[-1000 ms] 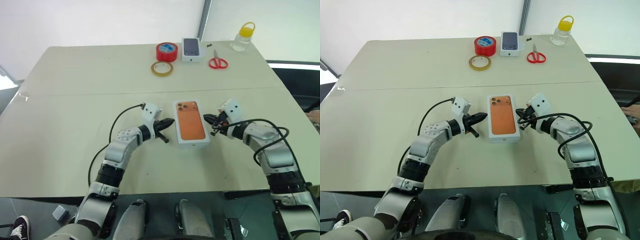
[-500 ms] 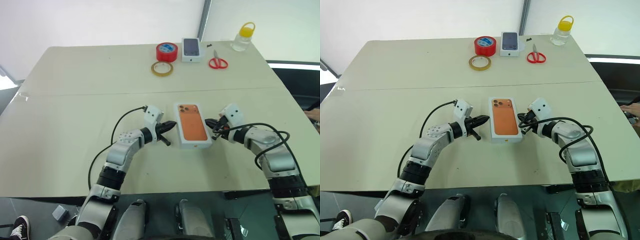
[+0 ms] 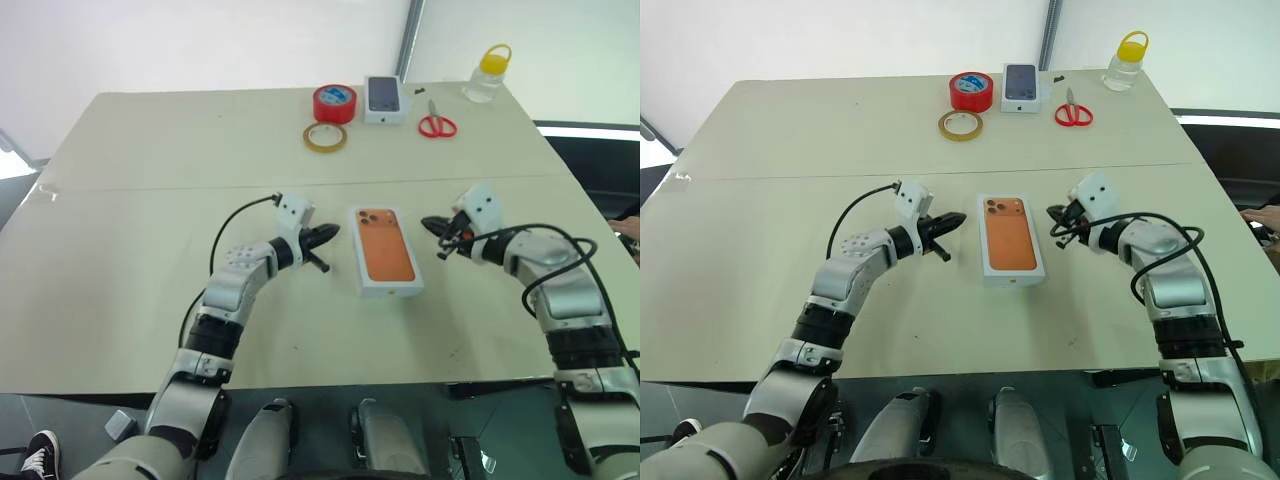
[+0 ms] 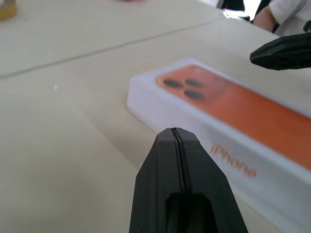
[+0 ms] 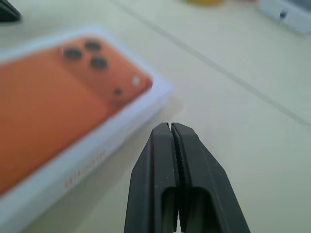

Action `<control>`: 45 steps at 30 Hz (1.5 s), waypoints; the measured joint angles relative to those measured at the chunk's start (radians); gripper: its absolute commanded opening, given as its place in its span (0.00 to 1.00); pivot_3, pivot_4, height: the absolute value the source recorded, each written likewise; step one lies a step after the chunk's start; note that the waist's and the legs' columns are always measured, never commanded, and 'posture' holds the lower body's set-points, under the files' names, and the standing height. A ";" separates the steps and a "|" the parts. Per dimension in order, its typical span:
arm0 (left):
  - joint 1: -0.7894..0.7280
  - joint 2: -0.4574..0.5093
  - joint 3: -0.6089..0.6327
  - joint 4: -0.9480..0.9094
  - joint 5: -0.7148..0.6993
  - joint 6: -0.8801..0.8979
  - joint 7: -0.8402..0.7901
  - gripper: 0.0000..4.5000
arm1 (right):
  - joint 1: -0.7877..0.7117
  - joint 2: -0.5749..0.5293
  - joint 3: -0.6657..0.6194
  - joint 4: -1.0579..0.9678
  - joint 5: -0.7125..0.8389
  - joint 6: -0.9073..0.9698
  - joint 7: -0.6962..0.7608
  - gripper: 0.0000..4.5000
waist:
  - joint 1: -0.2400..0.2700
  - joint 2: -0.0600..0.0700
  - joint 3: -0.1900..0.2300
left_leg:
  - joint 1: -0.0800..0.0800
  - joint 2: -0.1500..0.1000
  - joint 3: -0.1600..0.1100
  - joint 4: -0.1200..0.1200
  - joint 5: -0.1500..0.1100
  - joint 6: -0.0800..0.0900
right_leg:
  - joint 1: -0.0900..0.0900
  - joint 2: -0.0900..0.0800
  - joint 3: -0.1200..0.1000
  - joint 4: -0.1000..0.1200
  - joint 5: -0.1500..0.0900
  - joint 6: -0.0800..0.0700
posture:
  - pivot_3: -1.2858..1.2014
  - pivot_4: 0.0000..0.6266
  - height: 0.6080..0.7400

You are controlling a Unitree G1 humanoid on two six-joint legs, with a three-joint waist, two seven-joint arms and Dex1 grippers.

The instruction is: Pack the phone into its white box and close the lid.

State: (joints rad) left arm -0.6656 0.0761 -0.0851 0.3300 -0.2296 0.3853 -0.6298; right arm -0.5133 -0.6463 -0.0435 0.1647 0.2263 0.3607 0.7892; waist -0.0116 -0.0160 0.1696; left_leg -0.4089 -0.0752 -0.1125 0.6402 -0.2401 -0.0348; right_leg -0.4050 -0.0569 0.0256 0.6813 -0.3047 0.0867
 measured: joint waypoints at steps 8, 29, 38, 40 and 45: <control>-0.134 -0.068 -0.003 0.221 0.024 -0.130 0.022 0.00 | 0.128 0.009 0.069 -0.167 0.094 0.127 0.117 0.02 | -0.002 0.000 0.000 | 0.000 0.000 0.000 0.002 -0.001 0.001 | 0.001 0.000 0.000 0.000 0.000 0.000 | 0.52 0.24 1.00; -0.196 -0.078 0.056 0.364 0.057 -0.140 0.061 0.00 | -0.072 0.090 0.073 0.028 -0.007 0.067 -0.040 0.02 | -0.003 -0.002 -0.001 | -0.001 -0.001 0.000 0.005 0.000 -0.001 | 0.001 0.000 0.000 0.002 -0.001 0.002 | 0.52 0.24 1.00; -0.006 0.150 0.082 -0.013 -0.004 -0.072 -0.071 0.87 | -0.055 0.084 0.028 0.028 0.082 0.058 0.082 0.89 | -0.010 -0.001 -0.001 | -0.001 0.000 0.000 0.004 -0.002 0.002 | 0.000 0.000 0.002 0.002 -0.001 0.002 | 0.52 0.24 1.00; 0.082 0.240 0.114 -0.104 -0.021 -0.040 -0.092 0.99 | -0.017 0.047 0.025 0.027 0.083 0.047 0.115 1.00 | -0.009 -0.001 -0.001 | -0.001 0.000 0.000 0.004 -0.002 0.003 | 0.000 0.000 0.002 0.002 -0.001 0.002 | 0.52 0.24 1.00; 0.270 0.386 0.188 -0.306 -0.070 0.024 -0.122 0.99 | 0.047 -0.004 0.001 0.000 0.085 0.011 0.152 1.00 | -0.003 0.000 -0.001 | -0.001 0.000 0.000 0.004 -0.002 0.003 | 0.000 -0.001 0.002 0.000 -0.001 0.002 | 0.52 0.24 1.00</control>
State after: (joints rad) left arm -0.3953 0.4621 0.1032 0.0242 -0.2992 0.4092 -0.7519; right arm -0.4662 -0.6500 -0.0420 0.1645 0.3111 0.3715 0.9410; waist -0.0144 -0.0164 0.1689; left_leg -0.4100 -0.0756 -0.1127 0.6438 -0.2425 -0.0319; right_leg -0.4046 -0.0580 0.0279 0.6817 -0.3057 0.0885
